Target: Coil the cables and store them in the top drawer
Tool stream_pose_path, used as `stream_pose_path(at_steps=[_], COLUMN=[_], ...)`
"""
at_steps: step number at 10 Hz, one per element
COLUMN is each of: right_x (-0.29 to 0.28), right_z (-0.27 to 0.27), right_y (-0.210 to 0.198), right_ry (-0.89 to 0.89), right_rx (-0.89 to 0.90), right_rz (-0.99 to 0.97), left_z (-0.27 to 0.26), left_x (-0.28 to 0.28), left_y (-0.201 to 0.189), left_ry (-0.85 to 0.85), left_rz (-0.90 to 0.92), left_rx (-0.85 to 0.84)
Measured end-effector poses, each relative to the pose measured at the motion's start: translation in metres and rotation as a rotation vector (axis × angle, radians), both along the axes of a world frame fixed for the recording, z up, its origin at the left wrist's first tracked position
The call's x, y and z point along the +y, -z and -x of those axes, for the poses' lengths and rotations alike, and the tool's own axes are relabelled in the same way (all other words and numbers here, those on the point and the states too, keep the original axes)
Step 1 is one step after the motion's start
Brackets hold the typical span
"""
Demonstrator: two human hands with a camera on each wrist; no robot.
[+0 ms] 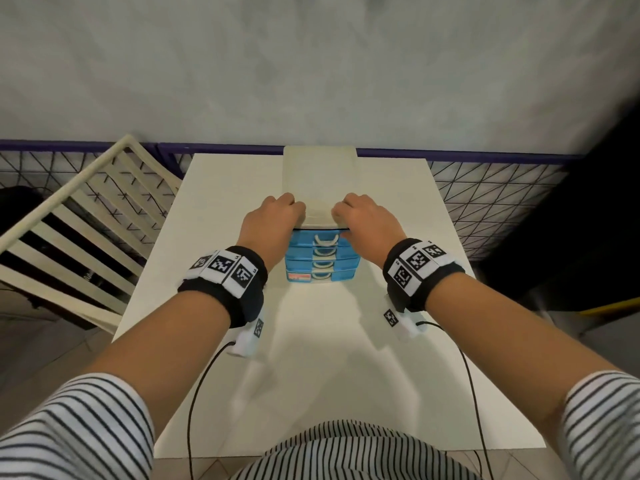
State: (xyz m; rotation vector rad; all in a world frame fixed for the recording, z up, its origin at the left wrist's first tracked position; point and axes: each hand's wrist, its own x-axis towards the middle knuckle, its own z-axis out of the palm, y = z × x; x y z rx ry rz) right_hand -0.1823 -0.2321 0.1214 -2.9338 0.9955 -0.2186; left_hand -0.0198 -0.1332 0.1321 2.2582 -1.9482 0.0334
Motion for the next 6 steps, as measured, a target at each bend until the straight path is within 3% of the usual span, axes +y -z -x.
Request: stream_pose_path(at_steps=[3,5,6], right_x=[-0.001,0.007,0.020], right_z=[-0.002,0.008,0.041], right_y=[0.012,-0.004,-0.006], right_ry=[0.011,0.032,0.067], right_rx=[-0.044,-0.018,-0.088], right_rz=[0.071,-0.119,-0.234], left_z=[0.005,-0.001,-0.007], left_x=[0.000,0.007,0.037], left_y=[0.002,-0.001,0.005], left_ry=[-0.023,-0.016,-0.073], left_rz=[0.067,-0.012,-0.026], left_rx=[-0.047,0.106,0.246])
